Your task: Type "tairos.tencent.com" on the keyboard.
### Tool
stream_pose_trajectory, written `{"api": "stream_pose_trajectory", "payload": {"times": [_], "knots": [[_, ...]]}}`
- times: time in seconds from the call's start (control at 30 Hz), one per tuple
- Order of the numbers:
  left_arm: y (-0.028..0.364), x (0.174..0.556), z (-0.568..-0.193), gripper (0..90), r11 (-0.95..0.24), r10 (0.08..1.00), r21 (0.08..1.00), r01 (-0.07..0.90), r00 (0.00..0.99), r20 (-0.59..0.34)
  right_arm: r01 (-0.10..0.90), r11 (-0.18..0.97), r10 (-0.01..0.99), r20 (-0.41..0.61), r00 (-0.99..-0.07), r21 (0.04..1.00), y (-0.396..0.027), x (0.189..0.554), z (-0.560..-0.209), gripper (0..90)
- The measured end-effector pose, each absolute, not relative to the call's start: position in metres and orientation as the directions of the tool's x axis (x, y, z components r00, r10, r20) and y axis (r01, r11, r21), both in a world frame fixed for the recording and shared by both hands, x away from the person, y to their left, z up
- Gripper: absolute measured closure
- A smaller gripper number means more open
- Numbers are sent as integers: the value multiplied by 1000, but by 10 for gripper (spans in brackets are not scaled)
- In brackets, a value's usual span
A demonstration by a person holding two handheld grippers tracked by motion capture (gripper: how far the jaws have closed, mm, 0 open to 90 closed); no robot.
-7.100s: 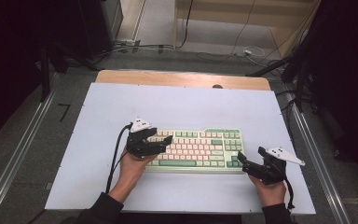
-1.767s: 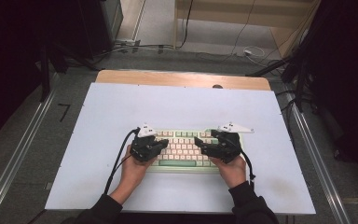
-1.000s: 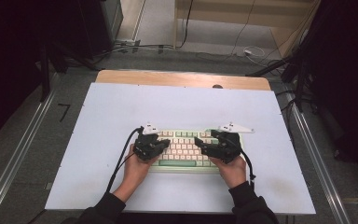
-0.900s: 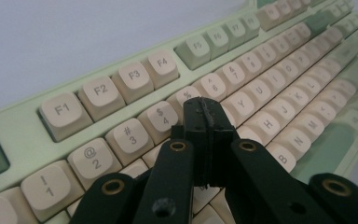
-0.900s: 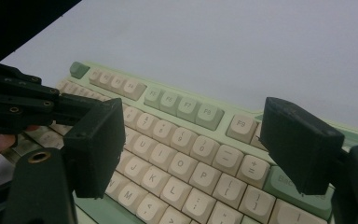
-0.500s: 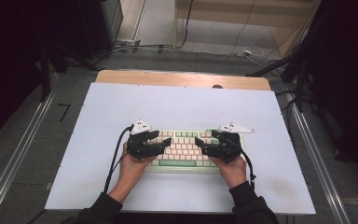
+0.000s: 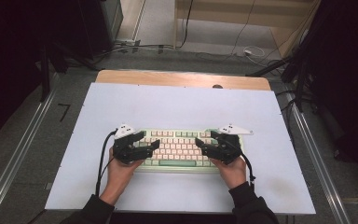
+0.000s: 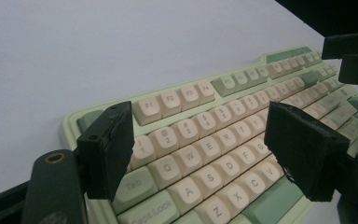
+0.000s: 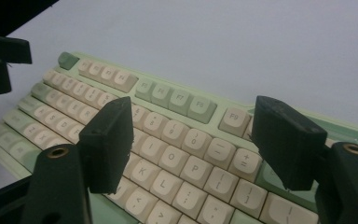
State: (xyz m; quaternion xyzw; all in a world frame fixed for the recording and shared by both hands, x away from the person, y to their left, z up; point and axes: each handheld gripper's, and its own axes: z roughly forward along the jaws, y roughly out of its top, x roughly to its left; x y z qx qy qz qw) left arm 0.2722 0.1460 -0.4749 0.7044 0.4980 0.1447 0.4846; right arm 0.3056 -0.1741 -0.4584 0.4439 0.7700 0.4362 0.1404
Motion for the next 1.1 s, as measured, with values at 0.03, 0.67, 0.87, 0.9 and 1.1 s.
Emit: {"api": "stream_pose_trajectory", "payload": {"times": [0.03, 0.67, 0.87, 0.9, 1.1], "knots": [[147, 271, -475, 249, -31, 843, 829, 559, 460, -279, 559, 227, 807, 168, -567, 798, -174, 306, -458, 300], [164, 255, -482, 261, -22, 857, 837, 547, 442, -266, 555, 283, 789, 139, -599, 782, -164, 306, -472, 874], [160, 254, -482, 268, -27, 850, 843, 537, 456, -264, 578, 309, 781, 144, -607, 755, -159, 308, -478, 875], [159, 255, -482, 268, -33, 851, 844, 536, 458, -258, 576, 319, 777, 141, -613, 753, -158, 308, -480, 874], [158, 256, -484, 269, -39, 850, 842, 538, 461, -254, 585, 328, 778, 139, -612, 742, -155, 310, -482, 875]]}}
